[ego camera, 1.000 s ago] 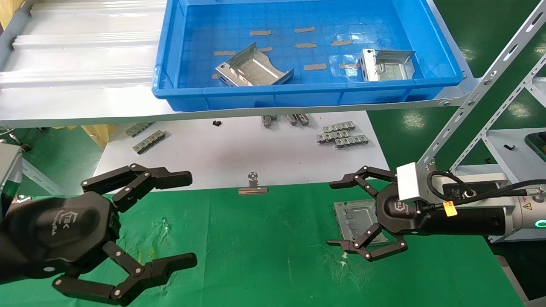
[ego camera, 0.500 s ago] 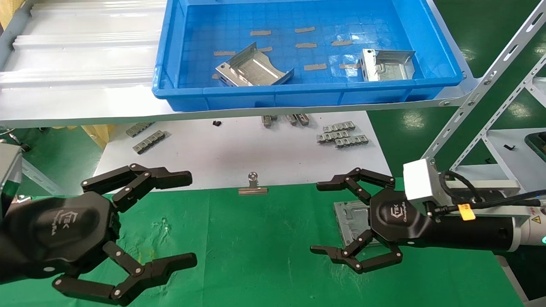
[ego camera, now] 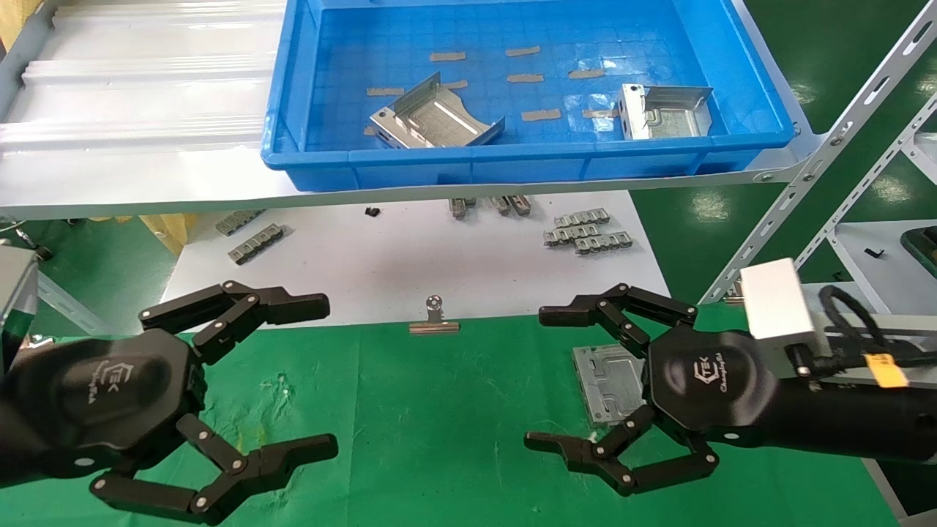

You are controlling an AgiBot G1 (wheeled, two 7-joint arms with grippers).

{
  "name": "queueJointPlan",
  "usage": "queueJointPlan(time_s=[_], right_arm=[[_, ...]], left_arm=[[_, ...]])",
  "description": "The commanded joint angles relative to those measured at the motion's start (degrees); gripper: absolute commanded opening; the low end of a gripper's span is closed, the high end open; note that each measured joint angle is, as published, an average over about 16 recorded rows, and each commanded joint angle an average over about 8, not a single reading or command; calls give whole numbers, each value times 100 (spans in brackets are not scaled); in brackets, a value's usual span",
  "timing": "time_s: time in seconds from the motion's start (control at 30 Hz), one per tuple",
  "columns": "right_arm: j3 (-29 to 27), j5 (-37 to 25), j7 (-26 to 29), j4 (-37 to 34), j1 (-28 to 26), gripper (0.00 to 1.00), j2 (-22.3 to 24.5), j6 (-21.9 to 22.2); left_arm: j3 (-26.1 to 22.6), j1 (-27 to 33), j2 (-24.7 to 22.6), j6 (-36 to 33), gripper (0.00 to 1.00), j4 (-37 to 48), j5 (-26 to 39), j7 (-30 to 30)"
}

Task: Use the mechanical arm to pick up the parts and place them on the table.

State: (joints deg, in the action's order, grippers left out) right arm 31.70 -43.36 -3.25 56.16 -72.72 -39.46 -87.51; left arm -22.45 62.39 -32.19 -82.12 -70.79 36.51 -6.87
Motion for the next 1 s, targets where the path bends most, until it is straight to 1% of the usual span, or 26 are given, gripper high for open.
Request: queueJointPlan(time_s=[0.03,0.4,0.6,0.73,1.0], right_arm=[[-188,18,167,208,133,100,53,22],[-1212,116,1082,1346,862,100,343,140],[-1623,159,1430,1803,1151,100,458,180],[-1738,176,1502,1927,1232,100,491,190],[-1665,177,1447,1845,1187,100,474,192]], left_arm=[[0,0,0,0,100,0,0,0],[0,0,0,0,100,0,0,0],[0,-1,0,1,100,1,-1,0],[0,-1,1,2,100,1,-1,0],[0,-1,1,2,100,1,-1,0]])
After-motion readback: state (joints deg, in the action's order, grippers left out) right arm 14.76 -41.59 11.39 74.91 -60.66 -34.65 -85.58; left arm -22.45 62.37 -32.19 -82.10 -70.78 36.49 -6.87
